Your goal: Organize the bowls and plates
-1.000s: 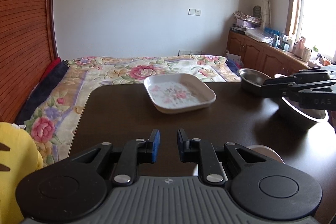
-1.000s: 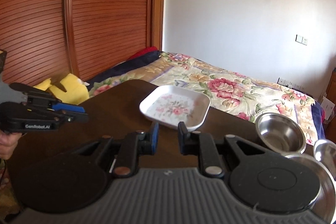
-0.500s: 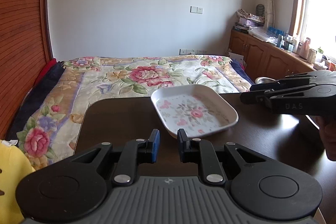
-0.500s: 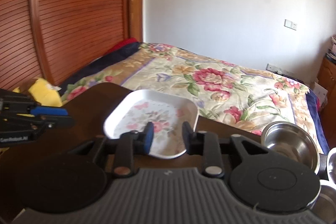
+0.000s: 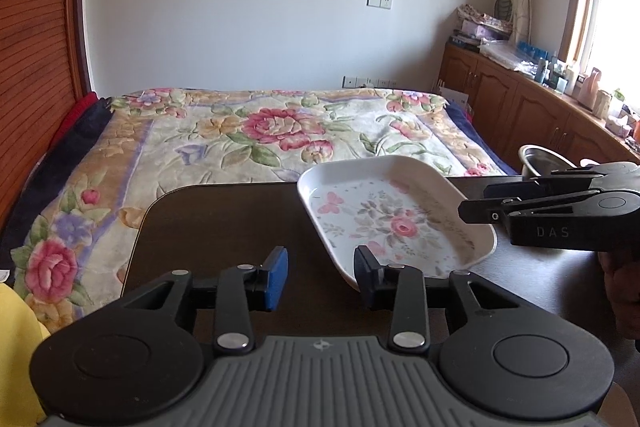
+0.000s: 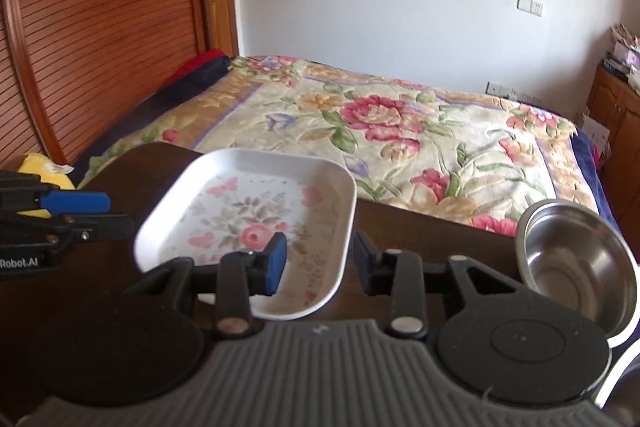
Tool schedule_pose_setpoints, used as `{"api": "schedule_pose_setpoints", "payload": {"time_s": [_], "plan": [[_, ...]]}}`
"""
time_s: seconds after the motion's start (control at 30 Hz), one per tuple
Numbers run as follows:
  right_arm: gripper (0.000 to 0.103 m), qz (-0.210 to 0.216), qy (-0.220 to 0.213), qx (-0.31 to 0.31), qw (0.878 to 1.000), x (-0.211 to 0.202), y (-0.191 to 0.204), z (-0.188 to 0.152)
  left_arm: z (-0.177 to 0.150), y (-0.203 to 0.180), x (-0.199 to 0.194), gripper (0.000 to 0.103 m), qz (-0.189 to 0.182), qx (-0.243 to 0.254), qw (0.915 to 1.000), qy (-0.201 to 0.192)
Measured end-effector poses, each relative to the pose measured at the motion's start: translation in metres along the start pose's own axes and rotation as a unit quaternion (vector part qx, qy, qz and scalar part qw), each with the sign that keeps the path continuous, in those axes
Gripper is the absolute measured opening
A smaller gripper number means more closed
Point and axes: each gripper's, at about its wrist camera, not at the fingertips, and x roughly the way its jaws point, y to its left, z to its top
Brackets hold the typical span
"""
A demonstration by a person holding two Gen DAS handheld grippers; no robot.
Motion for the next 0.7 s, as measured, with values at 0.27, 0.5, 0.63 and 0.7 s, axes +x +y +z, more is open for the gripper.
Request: {"api": "schedule_pose_setpoints", "payload": {"time_s": [0.27, 0.5, 0.63, 0.7], "plan": [[0.038, -0.003, 0.013, 0.022, 1.0, 0.013, -0.008, -0.002, 0.005, 0.004, 0.017, 0.039, 0.0, -0.005, 0.9999, 0.011], [0.038, 0.0, 0.019, 0.031, 0.999, 0.021, -0.01, -0.004, 0.004, 0.004, 0.031, 0.035, -0.004, -0.011, 0.9996, 0.026], [0.036, 0.0, 0.021, 0.037, 0.999, 0.024, -0.014, -0.004, 0.004, 0.002, 0.038, 0.034, -0.005, -0.011, 0.9994, 0.032], [0.036, -0.001, 0.021, 0.039, 0.999, 0.025, -0.015, -0.004, 0.004, 0.003, 0.04, 0.034, -0.008, -0.017, 0.9993, 0.032]]}}
